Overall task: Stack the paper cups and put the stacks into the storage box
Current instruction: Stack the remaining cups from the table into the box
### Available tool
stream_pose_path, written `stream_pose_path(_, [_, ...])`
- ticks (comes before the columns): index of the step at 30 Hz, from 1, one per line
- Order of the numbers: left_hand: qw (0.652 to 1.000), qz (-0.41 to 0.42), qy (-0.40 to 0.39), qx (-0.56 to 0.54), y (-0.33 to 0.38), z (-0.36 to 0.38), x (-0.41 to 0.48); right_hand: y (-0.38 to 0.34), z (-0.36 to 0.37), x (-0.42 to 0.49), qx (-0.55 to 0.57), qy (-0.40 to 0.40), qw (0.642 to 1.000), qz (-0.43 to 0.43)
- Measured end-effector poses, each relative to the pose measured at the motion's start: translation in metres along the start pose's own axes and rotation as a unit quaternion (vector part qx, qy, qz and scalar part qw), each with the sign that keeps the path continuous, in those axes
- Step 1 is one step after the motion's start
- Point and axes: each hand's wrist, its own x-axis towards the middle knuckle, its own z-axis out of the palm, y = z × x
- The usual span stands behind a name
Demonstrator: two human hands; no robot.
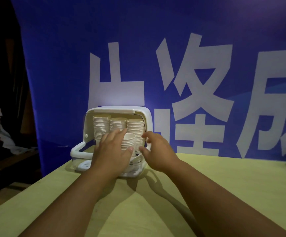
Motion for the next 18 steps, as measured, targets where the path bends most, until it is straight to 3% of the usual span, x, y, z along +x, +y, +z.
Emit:
stream_pose_path(4, [0.994,0.049,0.095,0.007,0.021,0.005,-0.008,0.005,-0.016,-0.006,-0.069,0.034,0.997,0.030])
stream_pose_path(6, [0.991,0.079,0.106,-0.012,0.036,0.009,-0.014,0.008,-0.026,-0.012,-0.070,0.045,0.995,0.051])
stream_pose_path(14, [0.994,0.053,-0.099,-0.016,0.103,0.038,-0.033,0.041,-0.088,-0.078,-0.144,0.055,0.981,0.114])
stream_pose_path(18, [0.987,0.068,-0.144,-0.017,0.144,0.043,-0.047,0.064,-0.136,-0.117,-0.175,0.064,0.972,0.140])
